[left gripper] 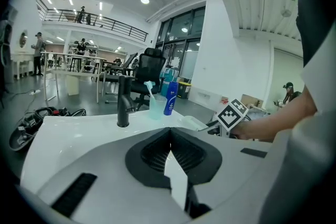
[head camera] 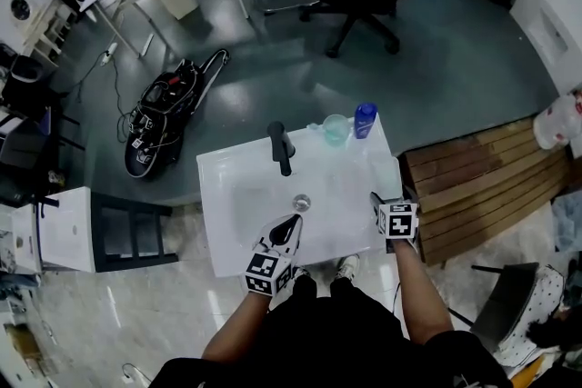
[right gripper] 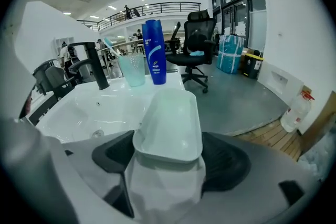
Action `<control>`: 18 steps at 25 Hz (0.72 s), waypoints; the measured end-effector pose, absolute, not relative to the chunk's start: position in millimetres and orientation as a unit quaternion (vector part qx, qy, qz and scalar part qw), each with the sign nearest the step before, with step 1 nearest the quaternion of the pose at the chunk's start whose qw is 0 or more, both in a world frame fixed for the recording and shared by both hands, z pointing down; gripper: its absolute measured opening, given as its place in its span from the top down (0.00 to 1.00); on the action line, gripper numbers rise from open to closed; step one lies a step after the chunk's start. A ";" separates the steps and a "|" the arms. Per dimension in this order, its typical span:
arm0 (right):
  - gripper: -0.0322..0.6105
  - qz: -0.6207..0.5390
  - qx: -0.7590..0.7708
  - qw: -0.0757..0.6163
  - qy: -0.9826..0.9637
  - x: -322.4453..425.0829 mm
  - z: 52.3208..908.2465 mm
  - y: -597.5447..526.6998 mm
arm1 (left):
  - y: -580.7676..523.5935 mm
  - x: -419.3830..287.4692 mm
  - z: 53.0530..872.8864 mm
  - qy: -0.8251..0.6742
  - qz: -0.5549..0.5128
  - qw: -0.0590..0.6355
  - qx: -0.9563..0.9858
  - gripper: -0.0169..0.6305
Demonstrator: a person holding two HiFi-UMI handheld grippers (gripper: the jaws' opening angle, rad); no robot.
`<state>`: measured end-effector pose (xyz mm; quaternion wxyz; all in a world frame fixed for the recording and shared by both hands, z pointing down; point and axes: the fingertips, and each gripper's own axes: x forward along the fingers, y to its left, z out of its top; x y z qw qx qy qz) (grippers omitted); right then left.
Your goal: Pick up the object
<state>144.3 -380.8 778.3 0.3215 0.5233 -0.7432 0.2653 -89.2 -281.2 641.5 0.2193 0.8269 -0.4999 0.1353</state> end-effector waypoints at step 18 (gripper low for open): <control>0.35 0.225 0.538 0.289 -0.759 138.4 745.2 -383.1 | -284.7 -86.8 640.3 -0.490 0.134 0.215 0.834 0.95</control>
